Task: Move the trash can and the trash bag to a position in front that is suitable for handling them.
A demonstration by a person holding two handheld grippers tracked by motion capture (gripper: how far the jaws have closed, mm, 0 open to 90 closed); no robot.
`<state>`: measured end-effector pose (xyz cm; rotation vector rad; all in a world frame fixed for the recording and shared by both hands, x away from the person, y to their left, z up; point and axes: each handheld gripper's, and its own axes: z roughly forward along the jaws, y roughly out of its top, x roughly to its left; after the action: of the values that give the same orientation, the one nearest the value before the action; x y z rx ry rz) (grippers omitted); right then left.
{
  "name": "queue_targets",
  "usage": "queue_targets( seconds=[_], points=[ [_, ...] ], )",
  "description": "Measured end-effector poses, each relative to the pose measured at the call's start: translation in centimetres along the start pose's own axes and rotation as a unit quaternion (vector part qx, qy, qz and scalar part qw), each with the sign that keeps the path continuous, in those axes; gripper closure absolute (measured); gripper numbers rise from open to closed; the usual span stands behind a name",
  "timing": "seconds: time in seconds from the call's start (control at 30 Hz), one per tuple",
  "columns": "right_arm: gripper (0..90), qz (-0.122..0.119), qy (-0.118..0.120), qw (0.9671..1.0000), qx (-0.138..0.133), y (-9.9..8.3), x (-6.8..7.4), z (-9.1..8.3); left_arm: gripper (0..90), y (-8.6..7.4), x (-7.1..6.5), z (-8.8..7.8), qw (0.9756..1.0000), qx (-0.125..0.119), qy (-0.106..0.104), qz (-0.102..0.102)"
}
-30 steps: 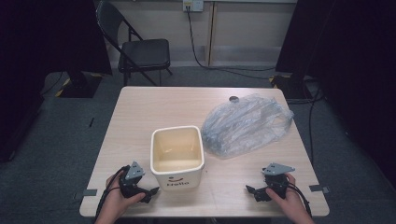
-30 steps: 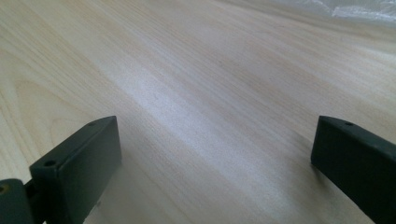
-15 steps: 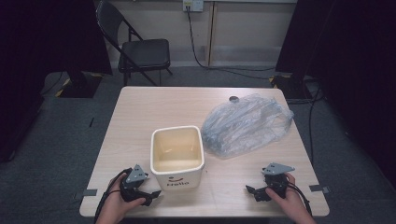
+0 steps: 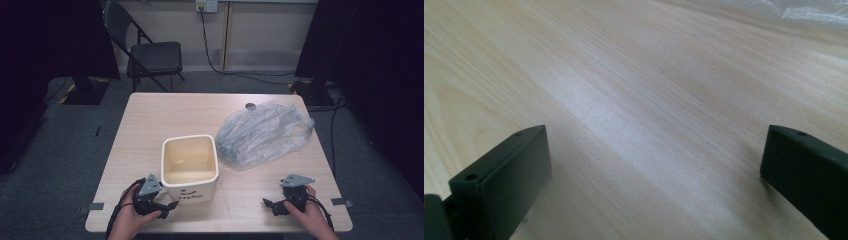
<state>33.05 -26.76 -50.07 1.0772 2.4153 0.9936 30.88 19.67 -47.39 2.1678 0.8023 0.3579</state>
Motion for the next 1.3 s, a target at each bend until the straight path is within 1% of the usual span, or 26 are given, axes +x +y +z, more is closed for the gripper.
queue_targets(
  seconds=[0.07,0.13,0.17,0.27,0.3,0.33,0.4,0.43,0.5,0.53,0.57,0.63,0.7,0.73,0.8,0.9,1.0,1.03,1.13,1.17,1.3],
  points=[
    [0.0,0.0,0.0,1.0,0.0,0.0,0.0,0.0,15.6,0.3,0.0,0.1,1.0,-0.004,0.0,-0.002],
    [0.0,0.0,0.0,1.0,0.0,0.0,0.0,0.0,15.7,0.6,-0.1,0.4,1.0,-0.006,-0.002,0.003],
    [0.0,0.0,0.0,1.0,0.0,0.0,0.0,0.0,15.6,0.7,-0.1,0.5,1.0,-0.007,0.001,0.005],
    [0.0,0.0,0.0,1.0,0.0,0.0,0.0,0.0,15.8,0.9,0.0,0.7,1.0,-0.005,0.002,-0.001],
    [0.0,0.0,0.0,1.0,0.0,0.0,0.0,0.0,15.9,1.0,0.1,0.8,1.0,-0.003,0.002,0.002],
    [0.0,0.0,0.0,1.0,0.0,0.0,0.0,0.0,15.9,1.0,0.2,0.8,1.0,-0.004,0.001,-0.001],
    [0.0,0.0,0.0,1.0,0.0,0.0,0.0,0.0,15.9,1.3,0.4,0.9,1.0,0.0,0.007,-0.002],
    [0.0,0.0,0.0,1.0,0.0,0.0,0.0,0.0,16.0,1.4,0.4,1.1,1.0,-0.003,0.006,-0.007],
    [0.0,0.0,-0.001,1.0,0.0,0.0,0.0,0.0,16.4,1.9,0.5,1.3,0.9999,-0.001,0.01,-0.005],
    [0.0,0.001,0.0,1.0,0.0,0.0,0.0,0.0,15.8,2.1,0.5,1.4,0.9999,0.004,0.014,-0.001],
    [0.0,0.001,-0.001,1.0,0.0,0.0,0.0,0.0,15.6,2.4,0.6,1.6,0.9999,0.007,0.015,-0.001],
    [0.0,0.0,0.0,1.0,0.0,0.0,0.0,0.0,15.7,2.8,0.7,2.0,0.9997,0.011,0.018,-0.009],
    [0.0,0.001,0.0,1.0,0.0,0.0,0.0,0.0,15.5,3.2,0.8,2.4,0.9997,0.011,0.019,-0.011],
    [0.0,0.0,-0.001,1.0,0.0,0.0,0.0,0.0,15.6,3.5,0.9,2.6,0.9996,0.015,0.022,-0.008],
    [0.0,0.001,0.0,1.0,0.0,0.0,0.0,0.0,15.4,3.9,1.0,3.1,0.9995,0.018,0.025,-0.012],
    [0.0,0.001,0.0,1.0,0.0,0.0,0.0,0.0,15.3,4.7,1.1,3.8,0.9991,0.026,0.03,-0.011],
    [0.0,0.001,0.0,1.0,0.0,0.0,0.0,0.0,15.4,5.3,1.2,4.4,0.999,0.027,0.032,-0.013],
    [0.0,0.001,0.0,1.0,0.0,0.0,0.0,0.0,15.4,5.5,1.3,4.7,0.999,0.025,0.032,-0.016],
    [0.0,0.0,0.0,1.0,0.0,0.0,0.0,0.0,16.1,6.1,1.5,5.2,0.9988,0.029,0.032,-0.021],
    [0.0,0.001,0.0,1.0,0.0,0.0,0.0,0.0,16.2,6.3,1.6,5.4,0.9988,0.031,0.033,-0.019],
    [0.0,0.0,0.0,1.0,0.0,0.0,0.0,0.0,16.5,6.8,1.8,6.0,0.9987,0.032,0.033,-0.024]
  ],
)
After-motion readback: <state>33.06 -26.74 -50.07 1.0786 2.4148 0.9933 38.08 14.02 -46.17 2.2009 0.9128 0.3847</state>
